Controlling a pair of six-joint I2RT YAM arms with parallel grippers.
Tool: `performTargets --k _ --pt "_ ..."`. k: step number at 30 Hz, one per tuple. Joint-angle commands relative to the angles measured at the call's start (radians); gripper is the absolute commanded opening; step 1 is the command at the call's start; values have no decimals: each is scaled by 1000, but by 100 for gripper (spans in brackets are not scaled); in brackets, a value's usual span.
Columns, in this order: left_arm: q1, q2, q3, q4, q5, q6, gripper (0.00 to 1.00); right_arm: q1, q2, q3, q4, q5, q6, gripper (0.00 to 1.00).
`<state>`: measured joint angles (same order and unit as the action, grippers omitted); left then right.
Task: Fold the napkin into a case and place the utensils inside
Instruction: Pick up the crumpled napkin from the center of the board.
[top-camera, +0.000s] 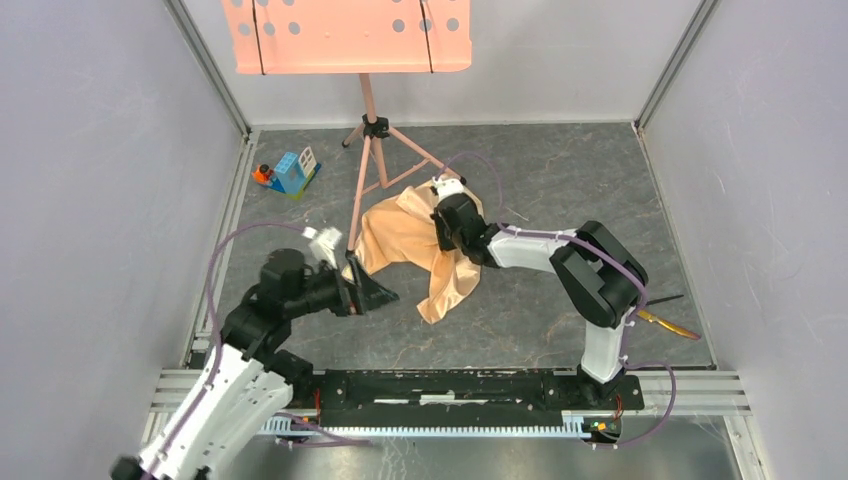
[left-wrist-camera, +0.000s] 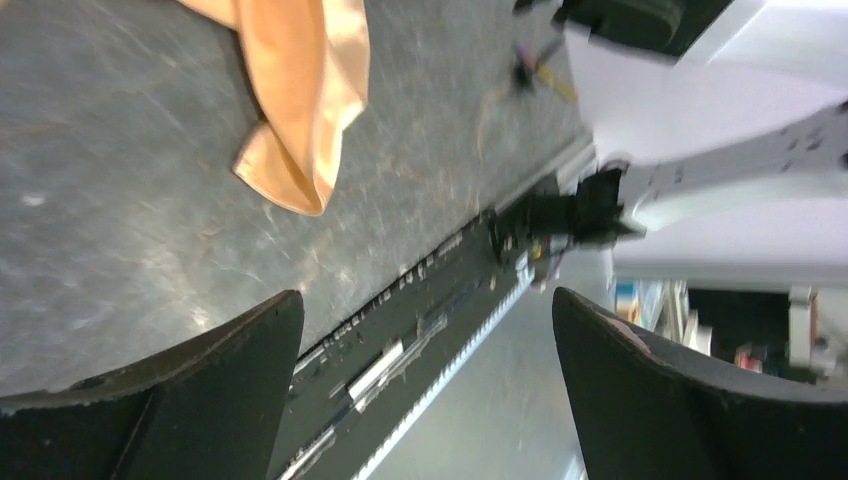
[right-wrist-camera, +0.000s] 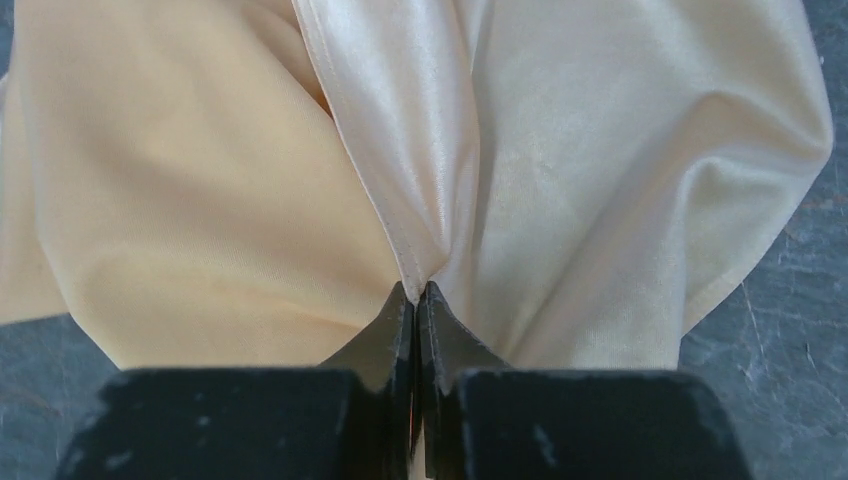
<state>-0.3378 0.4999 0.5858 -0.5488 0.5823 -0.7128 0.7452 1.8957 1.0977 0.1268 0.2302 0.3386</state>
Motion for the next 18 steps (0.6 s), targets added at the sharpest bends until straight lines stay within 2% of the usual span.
performTargets --k 1,4,7,11,13,15,17,18 --pt "-356 175 4 153 -289 -74 100 -13 -134 -71 -1 -51 -4 0" --pt "-587 358 74 212 -525 -49 100 -28 -257 -154 0 -133 46 0" --pt "-711 537 138 263 -696 -14 100 -44 -387 -251 31 -245 129 0" --pt "-794 675 187 334 -870 17 96 -52 -579 -380 109 -336 277 0" --pt "-811 717 197 384 -889 27 95 -54 -655 -439 160 -357 356 0" --pt "-821 756 203 459 -851 38 91 -54 -717 -497 229 -363 437 0" --pt "-829 758 212 478 -865 38 85 -57 -752 -528 316 -415 448 0" --pt "-831 733 201 486 -890 35 85 -61 -761 -502 303 -439 406 0"
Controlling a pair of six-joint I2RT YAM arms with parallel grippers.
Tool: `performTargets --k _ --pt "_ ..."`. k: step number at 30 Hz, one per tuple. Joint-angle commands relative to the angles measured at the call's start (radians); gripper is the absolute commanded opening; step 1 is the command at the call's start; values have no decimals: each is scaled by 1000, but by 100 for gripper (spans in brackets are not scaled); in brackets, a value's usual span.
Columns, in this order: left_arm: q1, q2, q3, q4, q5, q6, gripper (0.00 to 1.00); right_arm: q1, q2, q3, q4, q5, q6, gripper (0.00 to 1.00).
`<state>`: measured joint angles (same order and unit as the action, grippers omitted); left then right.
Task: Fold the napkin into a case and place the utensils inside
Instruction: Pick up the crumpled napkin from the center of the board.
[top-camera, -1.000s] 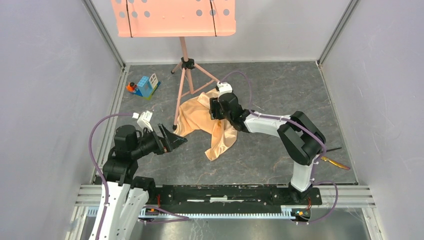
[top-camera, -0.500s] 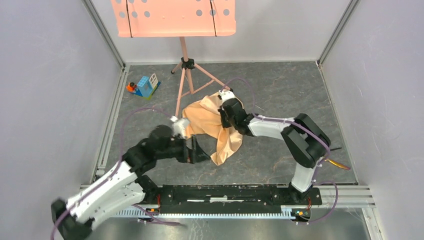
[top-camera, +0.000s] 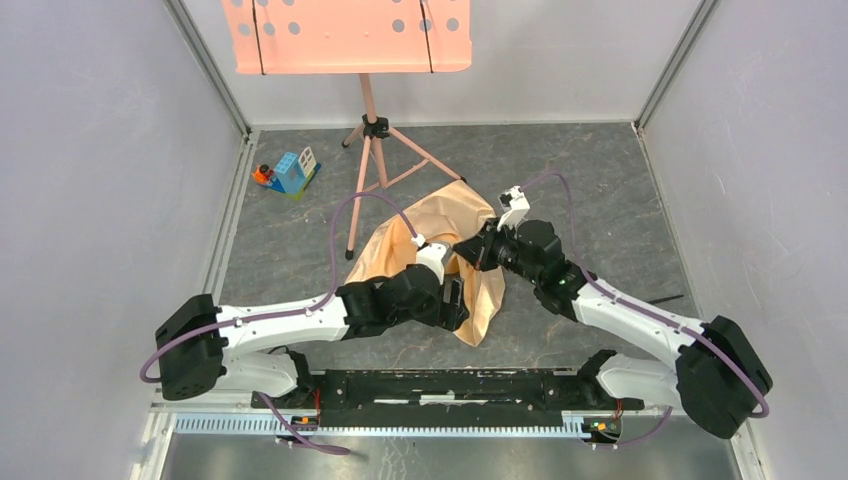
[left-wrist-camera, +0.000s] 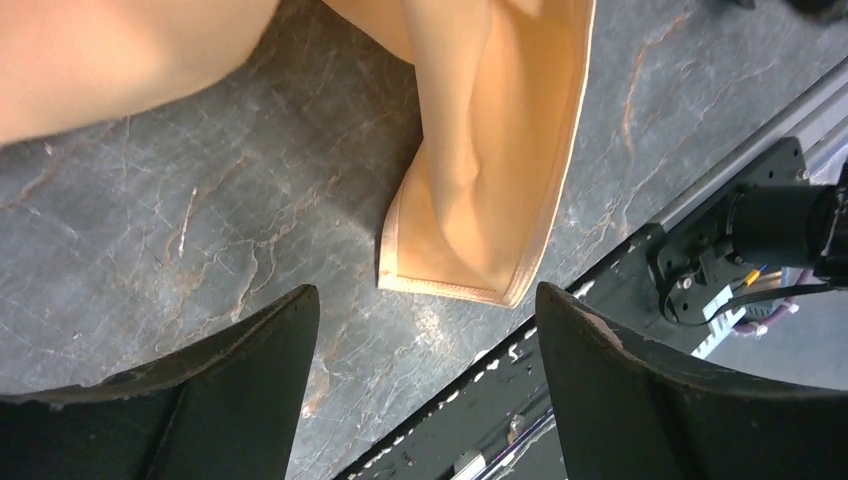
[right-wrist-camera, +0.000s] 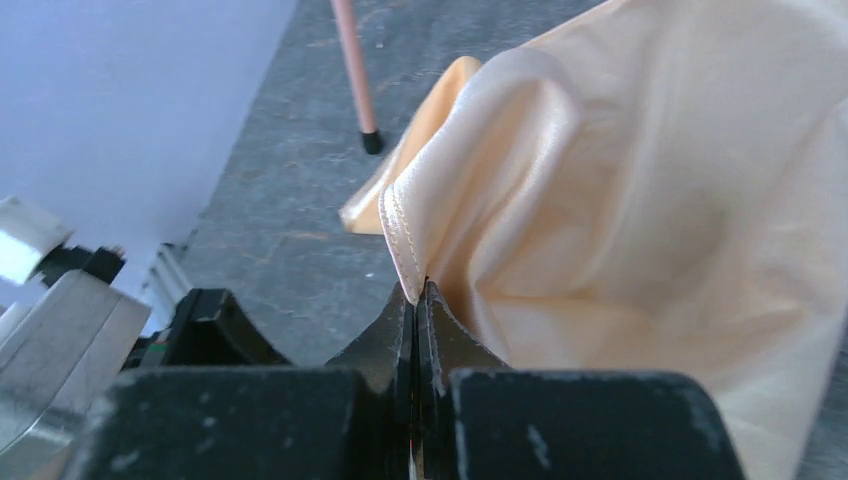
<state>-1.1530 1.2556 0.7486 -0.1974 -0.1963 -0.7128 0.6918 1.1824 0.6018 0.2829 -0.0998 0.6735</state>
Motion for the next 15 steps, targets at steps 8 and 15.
performTargets --k 8,15 --pt "-10 -440 -105 38 -237 -74 100 -1 -33 200 -251 -267 -519 0" --pt "88 -591 -12 -333 -268 -256 100 134 131 105 -281 -585 -562 32"
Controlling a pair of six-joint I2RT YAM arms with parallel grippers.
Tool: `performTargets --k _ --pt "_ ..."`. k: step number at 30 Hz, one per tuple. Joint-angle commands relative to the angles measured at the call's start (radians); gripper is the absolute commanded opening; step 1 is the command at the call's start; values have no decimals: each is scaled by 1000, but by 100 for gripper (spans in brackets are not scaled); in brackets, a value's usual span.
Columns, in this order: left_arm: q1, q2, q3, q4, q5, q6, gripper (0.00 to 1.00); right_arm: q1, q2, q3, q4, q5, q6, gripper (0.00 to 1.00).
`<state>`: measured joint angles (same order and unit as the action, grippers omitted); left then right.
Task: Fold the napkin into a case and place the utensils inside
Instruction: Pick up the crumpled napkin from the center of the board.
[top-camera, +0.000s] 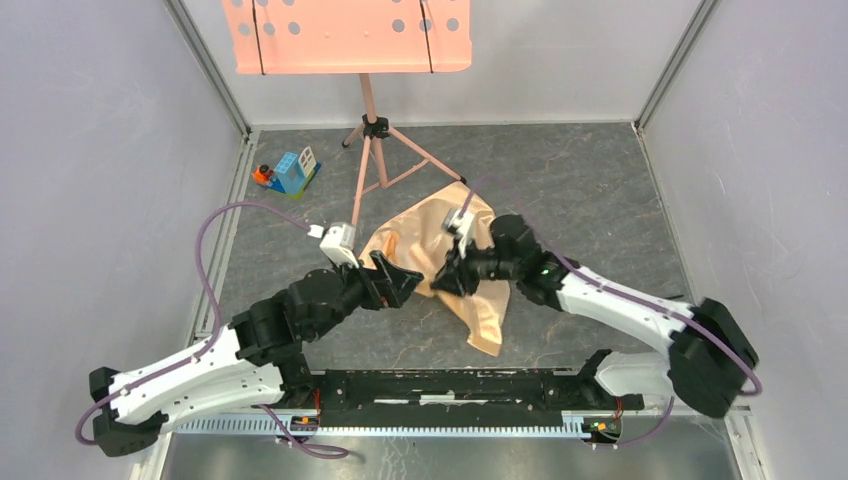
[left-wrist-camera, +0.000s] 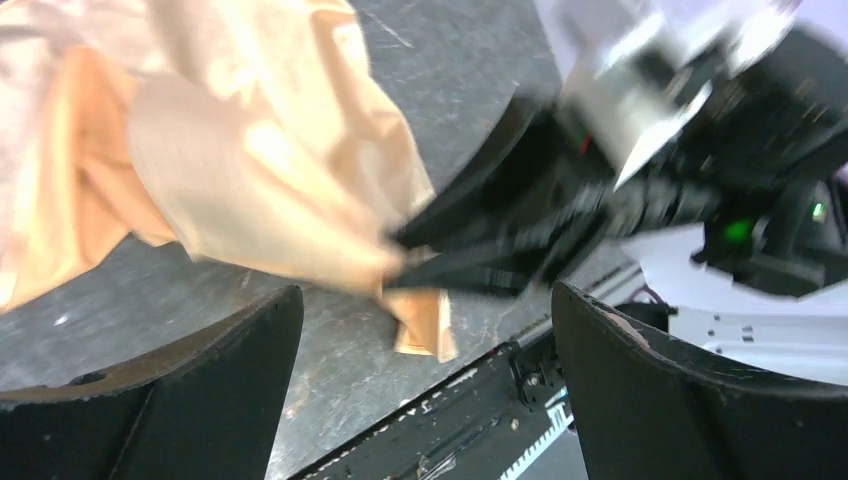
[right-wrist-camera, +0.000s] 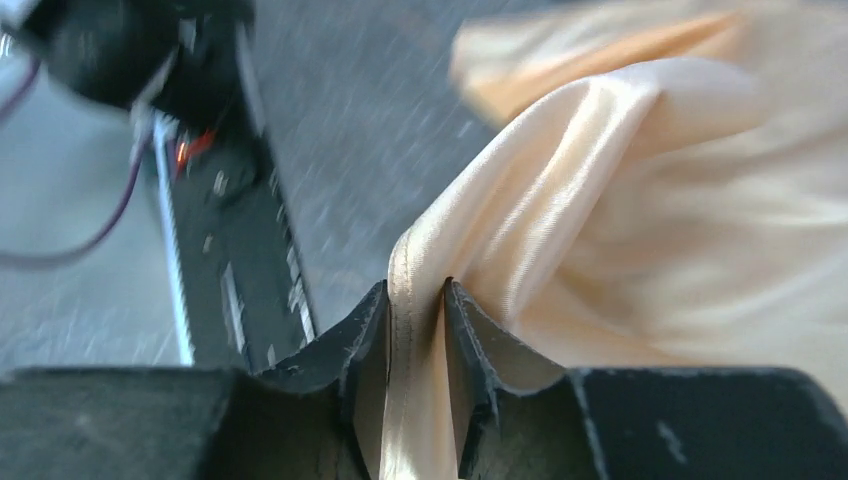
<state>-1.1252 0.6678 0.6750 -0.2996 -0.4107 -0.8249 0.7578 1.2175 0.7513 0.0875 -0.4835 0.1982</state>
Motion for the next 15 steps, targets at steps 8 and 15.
performTargets --k 8,15 --pt "261 159 31 -211 221 -216 100 66 -139 -107 -235 365 43 73" --pt "304 328 -45 -107 262 -264 96 5 -147 -142 -495 925 293 76"
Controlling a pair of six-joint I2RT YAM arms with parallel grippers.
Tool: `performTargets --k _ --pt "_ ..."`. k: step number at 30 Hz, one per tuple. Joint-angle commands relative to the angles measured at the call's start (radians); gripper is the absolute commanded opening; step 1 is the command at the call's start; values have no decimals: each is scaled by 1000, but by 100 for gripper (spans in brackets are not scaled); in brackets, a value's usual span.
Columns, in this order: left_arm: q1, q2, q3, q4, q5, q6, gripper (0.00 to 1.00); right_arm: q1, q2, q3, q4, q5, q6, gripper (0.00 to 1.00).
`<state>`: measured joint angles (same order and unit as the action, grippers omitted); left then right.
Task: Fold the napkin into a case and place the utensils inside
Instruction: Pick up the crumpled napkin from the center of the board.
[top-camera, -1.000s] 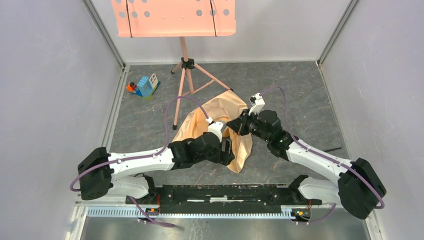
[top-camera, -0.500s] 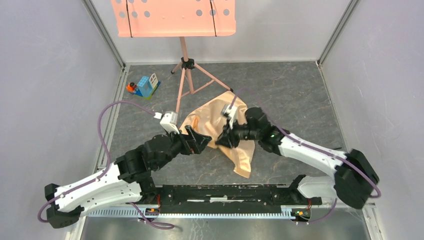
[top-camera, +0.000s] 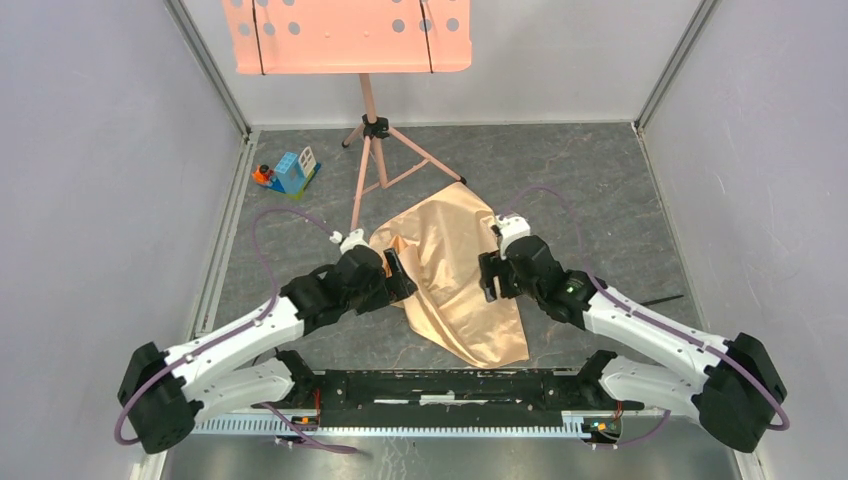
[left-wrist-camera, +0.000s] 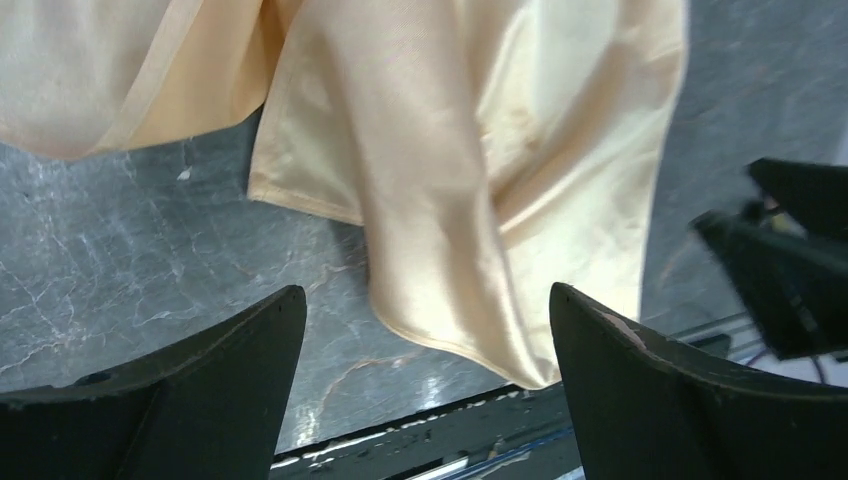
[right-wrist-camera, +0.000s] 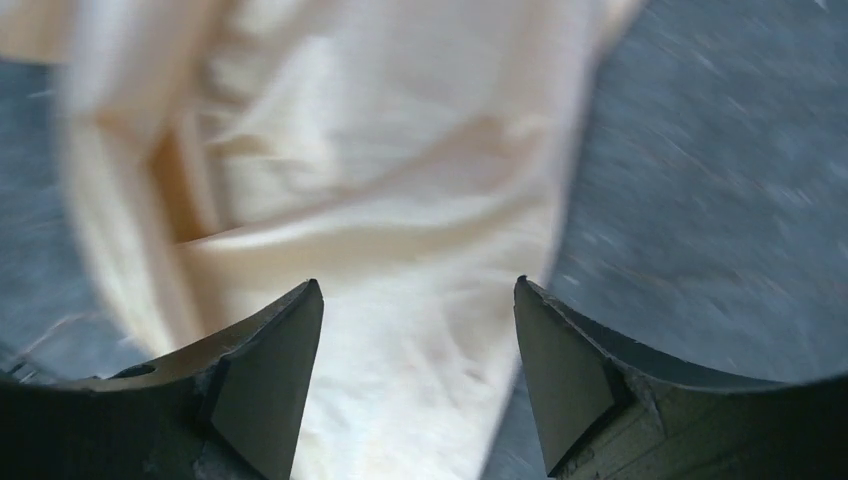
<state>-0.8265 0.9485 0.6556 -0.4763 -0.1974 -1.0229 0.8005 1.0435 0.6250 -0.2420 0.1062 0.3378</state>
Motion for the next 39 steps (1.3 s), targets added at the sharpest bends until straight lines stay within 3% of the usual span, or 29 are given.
performTargets --k 1,4,7,11,13,22,27,31,34,39 --pt "5 67 -24 72 46 -67 93 -42 29 -24 -180 343 174 74" --pt "5 121 -11 54 56 -81 81 -43 22 -45 -252 316 252 69" --pt "0 151 -38 82 92 -148 73 -40 -15 -90 -258 170 337 65" --pt "-27 220 -42 146 130 -159 83 -1 -30 -133 -247 76 399 67" --pt "-37 265 -24 148 133 -152 83 11 -5 -139 -266 63 407 66" --pt "-69 364 -57 223 111 -158 71 181 34 -141 -337 256 515 60" --pt "-71 363 -77 260 106 -154 63 267 89 -129 -409 352 553 62" --pt "-71 358 -88 274 92 -144 45 278 65 -203 -331 328 576 60" --pt "-71 326 -99 297 82 -105 35 278 21 -246 -274 360 601 42" --pt "-41 258 -31 290 66 31 17 258 -66 -170 -286 641 576 0"
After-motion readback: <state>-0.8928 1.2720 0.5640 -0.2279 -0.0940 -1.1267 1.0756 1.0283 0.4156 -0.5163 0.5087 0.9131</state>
